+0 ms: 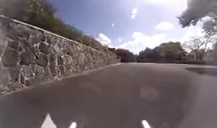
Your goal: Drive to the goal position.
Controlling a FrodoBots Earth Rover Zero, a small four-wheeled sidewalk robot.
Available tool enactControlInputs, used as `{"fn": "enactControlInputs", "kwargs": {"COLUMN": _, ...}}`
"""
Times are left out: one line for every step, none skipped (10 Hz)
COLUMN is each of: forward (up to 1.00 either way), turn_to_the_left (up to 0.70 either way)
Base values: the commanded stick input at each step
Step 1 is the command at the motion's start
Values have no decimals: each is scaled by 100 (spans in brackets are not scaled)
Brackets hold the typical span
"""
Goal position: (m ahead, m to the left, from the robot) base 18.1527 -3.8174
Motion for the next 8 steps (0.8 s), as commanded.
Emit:
{"fn": "enactControlInputs", "kwargs": {"forward": 50, "turn_to_the_left": 0}}
{"fn": "enactControlInputs", "kwargs": {"forward": 50, "turn_to_the_left": 0}}
{"fn": "enactControlInputs", "kwargs": {"forward": 50, "turn_to_the_left": 0}}
{"fn": "enactControlInputs", "kwargs": {"forward": 50, "turn_to_the_left": 0}}
{"fn": "enactControlInputs", "kwargs": {"forward": 50, "turn_to_the_left": 0}}
{"fn": "enactControlInputs", "kwargs": {"forward": 50, "turn_to_the_left": 0}}
{"fn": "enactControlInputs", "kwargs": {"forward": 50, "turn_to_the_left": 0}}
{"fn": "enactControlInputs", "kwargs": {"forward": 50, "turn_to_the_left": 0}}
